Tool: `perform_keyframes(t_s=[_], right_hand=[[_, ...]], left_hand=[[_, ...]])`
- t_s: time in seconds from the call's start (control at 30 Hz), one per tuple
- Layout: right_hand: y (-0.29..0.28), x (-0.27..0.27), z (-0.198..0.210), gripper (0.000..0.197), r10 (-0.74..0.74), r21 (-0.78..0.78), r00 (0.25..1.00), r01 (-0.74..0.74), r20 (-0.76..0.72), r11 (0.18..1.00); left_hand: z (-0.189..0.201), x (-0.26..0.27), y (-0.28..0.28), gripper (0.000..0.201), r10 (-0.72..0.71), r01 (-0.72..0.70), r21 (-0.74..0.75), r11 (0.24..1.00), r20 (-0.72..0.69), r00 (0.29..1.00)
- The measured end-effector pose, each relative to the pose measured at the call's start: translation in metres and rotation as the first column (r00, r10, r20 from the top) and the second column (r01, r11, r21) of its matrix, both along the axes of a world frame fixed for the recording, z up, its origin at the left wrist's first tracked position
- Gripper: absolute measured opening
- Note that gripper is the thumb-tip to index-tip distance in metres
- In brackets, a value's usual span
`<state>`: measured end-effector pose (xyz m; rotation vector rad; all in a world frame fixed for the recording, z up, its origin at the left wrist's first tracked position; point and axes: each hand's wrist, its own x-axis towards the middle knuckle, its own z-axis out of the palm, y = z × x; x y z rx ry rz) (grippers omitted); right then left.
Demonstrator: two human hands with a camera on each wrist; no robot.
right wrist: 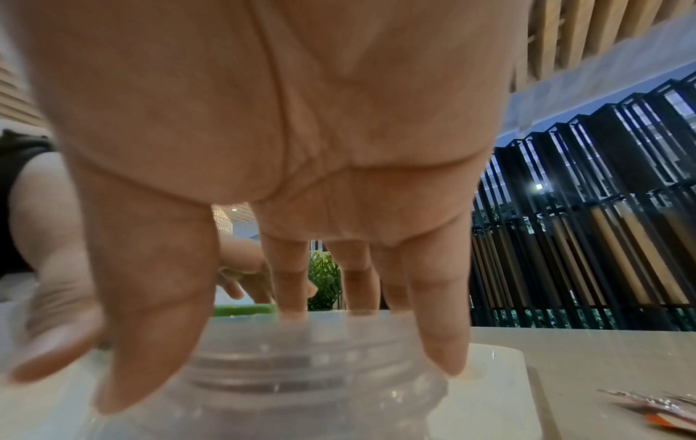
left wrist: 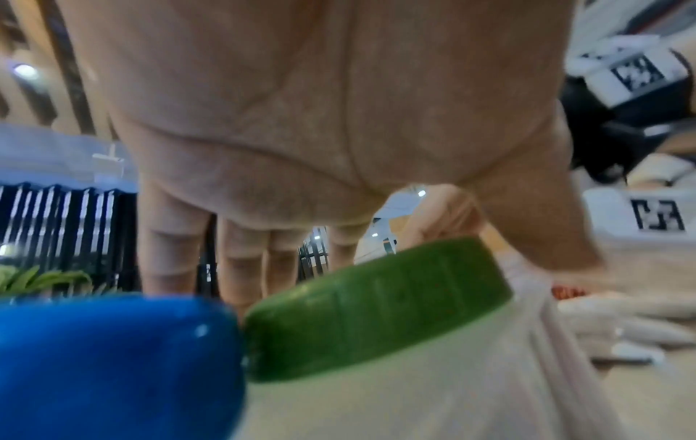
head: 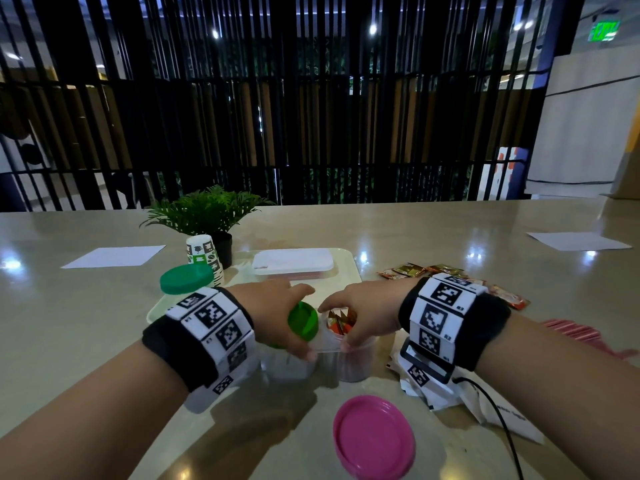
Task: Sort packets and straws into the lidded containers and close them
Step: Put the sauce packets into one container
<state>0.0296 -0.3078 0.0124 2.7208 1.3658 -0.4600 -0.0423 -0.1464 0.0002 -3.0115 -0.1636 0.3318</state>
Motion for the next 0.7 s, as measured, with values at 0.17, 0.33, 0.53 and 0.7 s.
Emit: perform_keyframes(t_s=[0.17, 0.33, 0.53, 0.7], right_hand=[[0.000, 0.000, 0.000, 0.072, 0.003, 0.001, 1.000, -0.003, 0.004, 1.000], [0.000, -0.001, 0.000, 0.072, 0.004, 0.004, 1.000, -0.004, 0.004, 1.000], [0.000, 0.000, 0.000, 0.071, 0.019, 0.002, 1.000, -0.019, 0.022, 1.000], [-0.002, 0.000, -0.001, 0.070, 0.008, 0.022, 1.000, -0.008, 0.012, 1.000]], left_hand=[[0.004, -0.002, 0.003, 0.090, -0.057, 0.057, -0.018, 0.998, -0.022, 0.998], [0.001, 0.001, -0.001, 0.074, -0.015, 0.015, 0.003, 1.000, -0.002, 1.000], [0.022, -0.006, 0.007, 0.063, 0.070, -0.062, -0.072, 0.995, 0.122, 0.990], [0.033, -0.042, 0.002, 0.063, 0.038, 0.078, -0.359, 0.930, 0.304, 0.952]])
